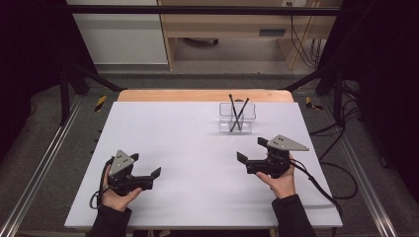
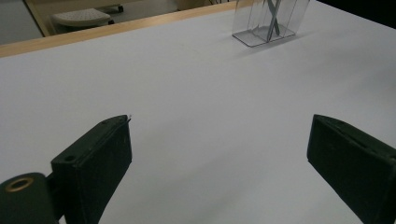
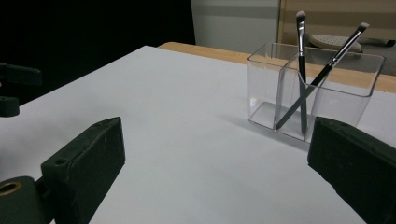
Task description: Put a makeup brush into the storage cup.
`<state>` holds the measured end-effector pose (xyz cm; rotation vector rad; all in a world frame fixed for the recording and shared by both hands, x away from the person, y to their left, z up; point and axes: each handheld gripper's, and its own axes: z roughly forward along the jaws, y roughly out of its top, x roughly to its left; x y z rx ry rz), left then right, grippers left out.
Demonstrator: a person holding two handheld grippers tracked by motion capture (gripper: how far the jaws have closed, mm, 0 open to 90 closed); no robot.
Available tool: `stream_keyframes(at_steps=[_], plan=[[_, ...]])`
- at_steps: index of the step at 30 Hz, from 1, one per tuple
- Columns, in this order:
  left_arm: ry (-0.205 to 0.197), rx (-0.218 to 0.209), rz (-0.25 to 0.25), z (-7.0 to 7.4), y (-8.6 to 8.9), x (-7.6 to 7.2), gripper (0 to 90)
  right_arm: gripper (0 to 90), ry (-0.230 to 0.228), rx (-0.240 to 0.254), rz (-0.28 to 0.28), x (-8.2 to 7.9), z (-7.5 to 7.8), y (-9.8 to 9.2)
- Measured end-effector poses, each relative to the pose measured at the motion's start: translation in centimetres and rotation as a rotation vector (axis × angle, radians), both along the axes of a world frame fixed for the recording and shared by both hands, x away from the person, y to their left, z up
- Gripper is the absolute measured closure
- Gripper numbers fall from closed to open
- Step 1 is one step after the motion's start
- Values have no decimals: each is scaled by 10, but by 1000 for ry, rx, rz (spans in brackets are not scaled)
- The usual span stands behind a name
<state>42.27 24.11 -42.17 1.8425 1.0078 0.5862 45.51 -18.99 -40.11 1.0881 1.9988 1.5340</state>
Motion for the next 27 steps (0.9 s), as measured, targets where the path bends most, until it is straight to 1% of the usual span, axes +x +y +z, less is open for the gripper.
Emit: stream_keyframes(at_steps=[4,8,10,14,20,27], plan=[[0,-1,1,0,0,0,58,44,1,-8,-11,-5,-4,-7],[2,-1,2,-1,1,0,58,42,10,2,-23,-11,-9,-15],[3,-1,3,-1,1,0,58,40,14,-7,-24,-13,-12,-18],[4,0,1,-1,1,0,58,39,16,-5,-33,-17,-16,-22],[8,0,-1,-2,0,0,58,36,34,-22,-42,-20,-25,-28],[8,3,5,-3,1,0,58,36,41,-13,-51,-23,-29,-32]])
